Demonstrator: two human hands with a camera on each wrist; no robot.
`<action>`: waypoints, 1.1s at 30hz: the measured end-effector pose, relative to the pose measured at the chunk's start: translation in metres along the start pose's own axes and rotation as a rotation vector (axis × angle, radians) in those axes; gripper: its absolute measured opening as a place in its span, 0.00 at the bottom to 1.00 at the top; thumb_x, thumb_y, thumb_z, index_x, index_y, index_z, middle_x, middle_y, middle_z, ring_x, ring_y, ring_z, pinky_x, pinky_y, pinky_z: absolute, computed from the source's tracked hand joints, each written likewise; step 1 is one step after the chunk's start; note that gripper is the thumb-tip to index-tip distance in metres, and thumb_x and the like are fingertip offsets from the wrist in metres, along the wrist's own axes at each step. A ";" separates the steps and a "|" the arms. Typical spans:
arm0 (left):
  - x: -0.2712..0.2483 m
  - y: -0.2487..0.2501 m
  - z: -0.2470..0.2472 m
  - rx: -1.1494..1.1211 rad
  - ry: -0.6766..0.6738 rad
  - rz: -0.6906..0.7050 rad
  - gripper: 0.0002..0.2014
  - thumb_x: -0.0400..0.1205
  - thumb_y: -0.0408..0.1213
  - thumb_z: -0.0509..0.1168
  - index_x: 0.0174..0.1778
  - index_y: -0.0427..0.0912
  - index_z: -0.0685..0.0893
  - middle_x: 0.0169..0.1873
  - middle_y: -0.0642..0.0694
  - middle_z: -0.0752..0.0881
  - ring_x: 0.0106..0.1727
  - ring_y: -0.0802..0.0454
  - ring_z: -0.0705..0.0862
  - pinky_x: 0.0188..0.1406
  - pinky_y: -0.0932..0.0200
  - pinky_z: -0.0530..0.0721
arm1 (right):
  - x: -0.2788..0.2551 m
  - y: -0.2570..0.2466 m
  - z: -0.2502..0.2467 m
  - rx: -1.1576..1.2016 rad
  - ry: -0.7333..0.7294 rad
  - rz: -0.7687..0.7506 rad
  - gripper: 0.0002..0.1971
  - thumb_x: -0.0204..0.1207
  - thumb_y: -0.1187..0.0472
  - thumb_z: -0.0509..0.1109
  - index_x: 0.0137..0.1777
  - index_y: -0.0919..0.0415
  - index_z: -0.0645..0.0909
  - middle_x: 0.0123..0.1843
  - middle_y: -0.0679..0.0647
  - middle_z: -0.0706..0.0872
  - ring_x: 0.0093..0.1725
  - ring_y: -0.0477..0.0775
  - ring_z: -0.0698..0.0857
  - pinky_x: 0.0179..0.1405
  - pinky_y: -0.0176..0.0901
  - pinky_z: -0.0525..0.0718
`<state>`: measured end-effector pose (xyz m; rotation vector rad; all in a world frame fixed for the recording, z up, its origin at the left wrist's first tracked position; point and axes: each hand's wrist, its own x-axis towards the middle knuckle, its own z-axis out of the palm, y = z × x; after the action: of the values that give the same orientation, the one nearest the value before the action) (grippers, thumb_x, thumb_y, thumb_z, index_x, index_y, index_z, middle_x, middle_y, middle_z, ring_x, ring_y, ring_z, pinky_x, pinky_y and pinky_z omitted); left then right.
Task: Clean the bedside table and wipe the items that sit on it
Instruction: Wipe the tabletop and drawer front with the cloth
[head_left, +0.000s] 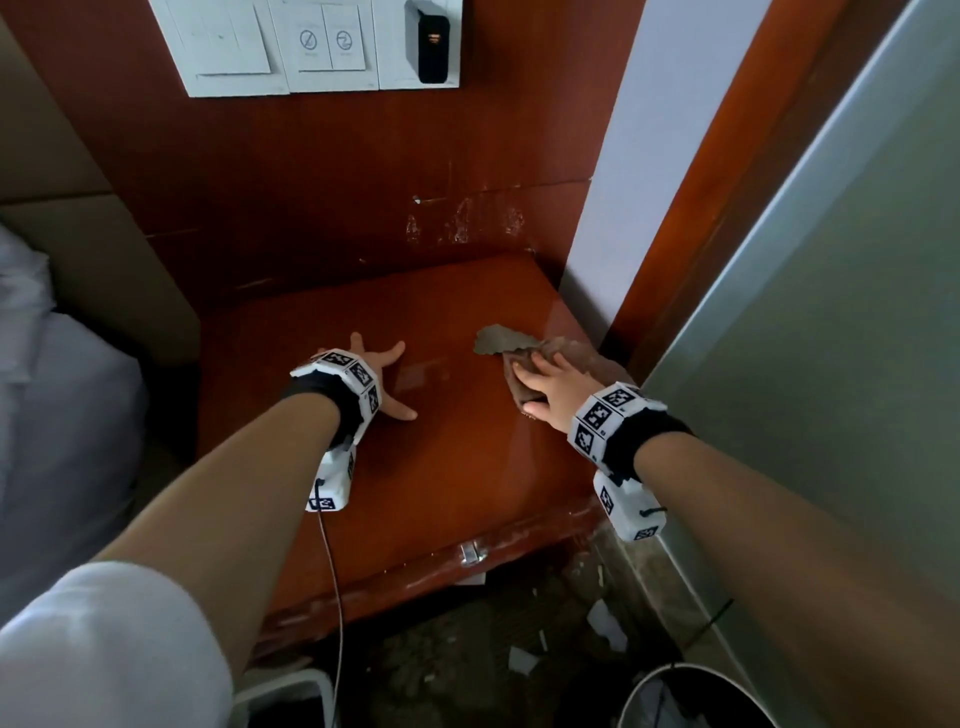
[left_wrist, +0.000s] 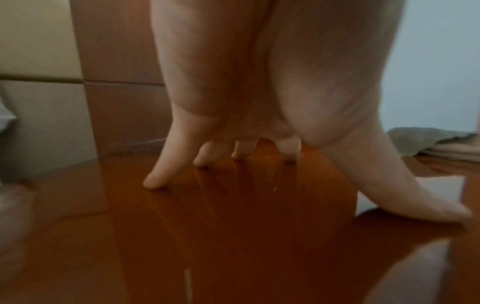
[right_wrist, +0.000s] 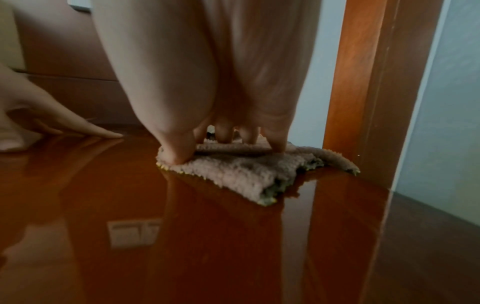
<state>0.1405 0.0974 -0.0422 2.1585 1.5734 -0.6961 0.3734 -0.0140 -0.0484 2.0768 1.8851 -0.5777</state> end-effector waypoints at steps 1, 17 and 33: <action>-0.004 -0.002 0.005 0.014 -0.002 0.002 0.58 0.63 0.69 0.70 0.79 0.66 0.37 0.81 0.34 0.34 0.82 0.27 0.45 0.79 0.29 0.48 | -0.008 -0.001 0.005 -0.001 0.005 -0.002 0.31 0.84 0.48 0.55 0.83 0.44 0.47 0.86 0.49 0.44 0.85 0.60 0.43 0.81 0.68 0.52; -0.100 -0.038 0.065 0.005 0.062 0.027 0.47 0.73 0.66 0.64 0.82 0.59 0.46 0.84 0.41 0.43 0.83 0.34 0.50 0.81 0.40 0.57 | -0.084 -0.056 0.048 -0.015 0.031 -0.135 0.29 0.85 0.50 0.54 0.83 0.45 0.48 0.86 0.50 0.44 0.85 0.60 0.41 0.80 0.67 0.48; -0.149 -0.104 0.102 -0.136 0.105 -0.016 0.44 0.78 0.59 0.64 0.84 0.50 0.49 0.84 0.43 0.45 0.84 0.44 0.50 0.83 0.49 0.55 | -0.071 -0.172 0.048 -0.135 -0.012 -0.371 0.29 0.85 0.48 0.53 0.83 0.43 0.46 0.86 0.50 0.43 0.85 0.61 0.41 0.80 0.69 0.47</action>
<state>-0.0137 -0.0435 -0.0375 2.1150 1.6423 -0.4719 0.1926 -0.0799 -0.0468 1.6467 2.2514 -0.5225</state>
